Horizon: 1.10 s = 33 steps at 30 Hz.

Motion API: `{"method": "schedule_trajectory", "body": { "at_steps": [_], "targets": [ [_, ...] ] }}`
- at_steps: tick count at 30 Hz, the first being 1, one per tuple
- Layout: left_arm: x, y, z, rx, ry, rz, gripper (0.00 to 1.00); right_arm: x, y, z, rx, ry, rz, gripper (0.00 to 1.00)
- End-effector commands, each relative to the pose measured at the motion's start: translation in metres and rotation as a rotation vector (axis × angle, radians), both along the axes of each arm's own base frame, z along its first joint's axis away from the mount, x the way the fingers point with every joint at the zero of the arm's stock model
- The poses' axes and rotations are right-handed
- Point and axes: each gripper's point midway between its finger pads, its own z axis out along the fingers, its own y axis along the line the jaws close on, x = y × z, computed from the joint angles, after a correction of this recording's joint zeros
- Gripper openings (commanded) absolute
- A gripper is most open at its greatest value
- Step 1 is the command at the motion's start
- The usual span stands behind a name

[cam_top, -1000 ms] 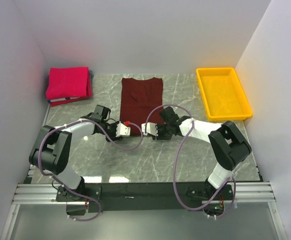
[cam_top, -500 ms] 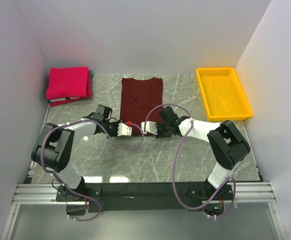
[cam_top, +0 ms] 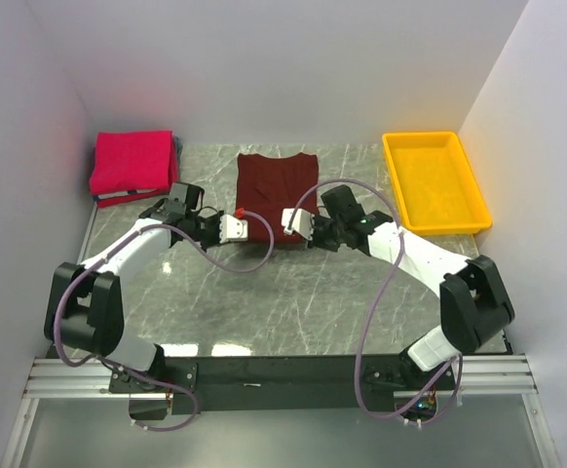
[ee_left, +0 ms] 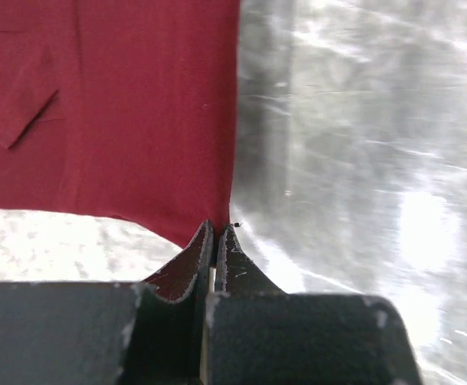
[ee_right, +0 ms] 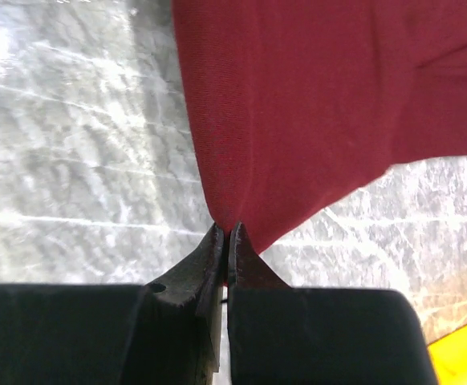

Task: Fold and stack the t-shirts
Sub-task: Fold the tshirt

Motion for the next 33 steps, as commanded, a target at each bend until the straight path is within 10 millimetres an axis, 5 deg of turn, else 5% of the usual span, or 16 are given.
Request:
{"method": "schedule_trajectory", "body": {
  "at_steps": [1, 5, 11, 13, 16, 20, 28, 33],
  "targets": [
    [-0.036, -0.005, 0.004, -0.004, 0.08, -0.076, 0.01, -0.021, -0.001, 0.021, 0.034, 0.039, 0.002, 0.0],
    [-0.094, -0.007, 0.005, 0.027, 0.168, -0.177, 0.01, -0.07, 0.0, 0.03, 0.051, 0.093, 0.049, 0.0],
    [-0.195, -0.008, 0.013, 0.03, 0.318, -0.302, 0.01, -0.176, -0.006, 0.029, 0.071, 0.228, 0.18, 0.0],
    [-0.217, -0.003, 0.015, 0.052, 0.367, -0.33, 0.01, -0.191, -0.01, 0.029, 0.085, 0.276, 0.172, 0.0],
    [-0.224, -0.001, 0.022, 0.063, 0.43, -0.32, 0.01, -0.197, -0.009, 0.037, 0.108, 0.301, 0.157, 0.0],
    [-0.19, -0.011, 0.033, 0.047, 0.424, -0.254, 0.01, -0.173, -0.008, 0.039, 0.116, 0.248, 0.158, 0.0],
    [-0.052, -0.02, 0.057, -0.042, 0.353, -0.076, 0.01, -0.072, -0.019, 0.039, 0.102, 0.245, 0.041, 0.0],
    [0.015, -0.024, 0.016, -0.01, 0.409, 0.049, 0.01, -0.006, -0.014, 0.016, 0.099, 0.329, -0.052, 0.0]
  ]
}}
